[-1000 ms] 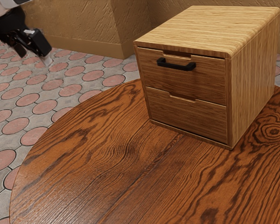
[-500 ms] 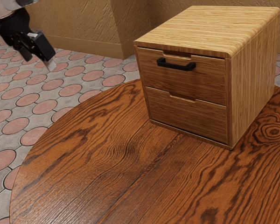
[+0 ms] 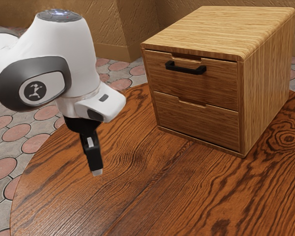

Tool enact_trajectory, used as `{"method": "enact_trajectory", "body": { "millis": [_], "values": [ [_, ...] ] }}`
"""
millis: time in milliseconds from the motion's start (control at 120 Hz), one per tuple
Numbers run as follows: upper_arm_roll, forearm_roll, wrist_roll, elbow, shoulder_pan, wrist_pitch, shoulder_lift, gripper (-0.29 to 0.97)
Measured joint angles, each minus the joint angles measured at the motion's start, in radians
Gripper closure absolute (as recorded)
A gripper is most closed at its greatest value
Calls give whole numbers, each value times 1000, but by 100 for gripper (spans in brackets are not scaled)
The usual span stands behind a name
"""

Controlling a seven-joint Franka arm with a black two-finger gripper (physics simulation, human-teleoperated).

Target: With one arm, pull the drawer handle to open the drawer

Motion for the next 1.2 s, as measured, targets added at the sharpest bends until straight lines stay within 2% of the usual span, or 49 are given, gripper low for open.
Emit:
{"method": "enact_trajectory", "body": {
  "millis": [83,233,300,433,533,625,858,1200],
  "values": [
    [21,12,82,-44,-7,60,-35,0],
    [66,34,304,-60,-41,261,-75,0],
    [86,39,395,-57,-54,334,-72,0],
    [178,33,548,-53,-150,487,-61,0],
    [190,22,644,23,-171,564,16,0],
    [194,-14,720,95,-169,608,87,0],
    [199,-76,872,145,-171,667,167,0],
    [198,-150,1009,185,-163,714,232,0]
  ]
}}
